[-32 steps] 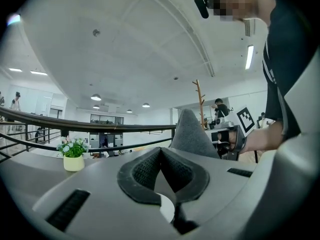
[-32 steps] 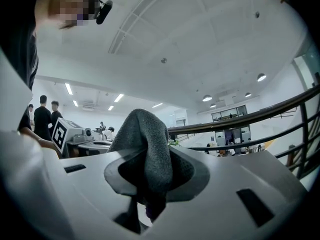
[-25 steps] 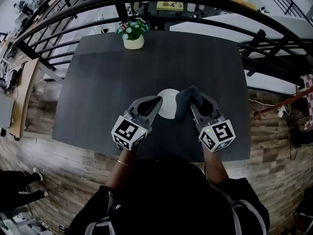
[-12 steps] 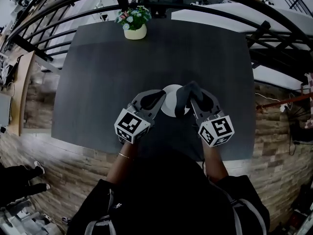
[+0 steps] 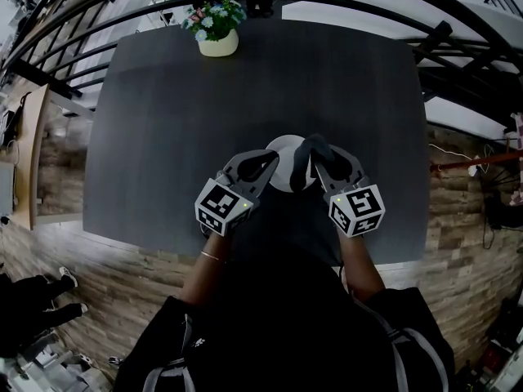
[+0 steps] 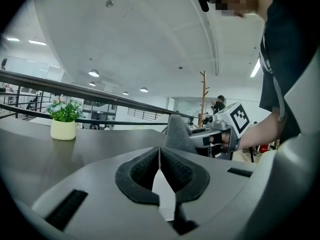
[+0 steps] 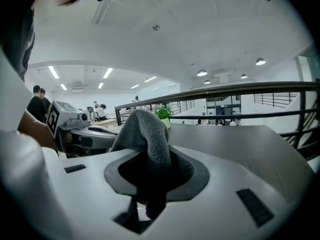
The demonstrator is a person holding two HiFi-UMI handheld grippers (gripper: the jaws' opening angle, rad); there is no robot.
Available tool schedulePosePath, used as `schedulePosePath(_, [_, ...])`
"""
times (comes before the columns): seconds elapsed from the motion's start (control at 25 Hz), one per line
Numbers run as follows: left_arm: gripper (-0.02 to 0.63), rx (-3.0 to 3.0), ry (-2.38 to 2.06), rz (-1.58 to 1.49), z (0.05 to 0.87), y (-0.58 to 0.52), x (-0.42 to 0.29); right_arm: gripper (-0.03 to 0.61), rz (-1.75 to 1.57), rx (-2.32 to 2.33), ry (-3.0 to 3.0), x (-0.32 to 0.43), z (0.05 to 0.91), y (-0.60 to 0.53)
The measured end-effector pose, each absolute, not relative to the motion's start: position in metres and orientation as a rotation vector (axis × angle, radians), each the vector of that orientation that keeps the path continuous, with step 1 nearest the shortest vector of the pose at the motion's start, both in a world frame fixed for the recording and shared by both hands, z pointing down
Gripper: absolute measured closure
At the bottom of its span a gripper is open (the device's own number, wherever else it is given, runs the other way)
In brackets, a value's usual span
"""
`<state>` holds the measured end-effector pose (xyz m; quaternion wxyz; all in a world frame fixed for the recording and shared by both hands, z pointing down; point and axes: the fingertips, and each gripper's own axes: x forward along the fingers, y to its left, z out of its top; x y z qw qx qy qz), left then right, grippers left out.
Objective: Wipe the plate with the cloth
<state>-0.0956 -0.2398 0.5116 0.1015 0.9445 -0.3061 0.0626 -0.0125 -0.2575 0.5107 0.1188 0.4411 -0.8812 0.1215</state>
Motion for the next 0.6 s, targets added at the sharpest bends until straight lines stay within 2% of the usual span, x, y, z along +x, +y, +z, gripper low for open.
schedulePosePath(0.6, [0.609,2.727,-0.869,0.282,0.550,-0.246,-0.096,0.492,0.405,1.171,-2.335,-0.003,0.589,-0.264])
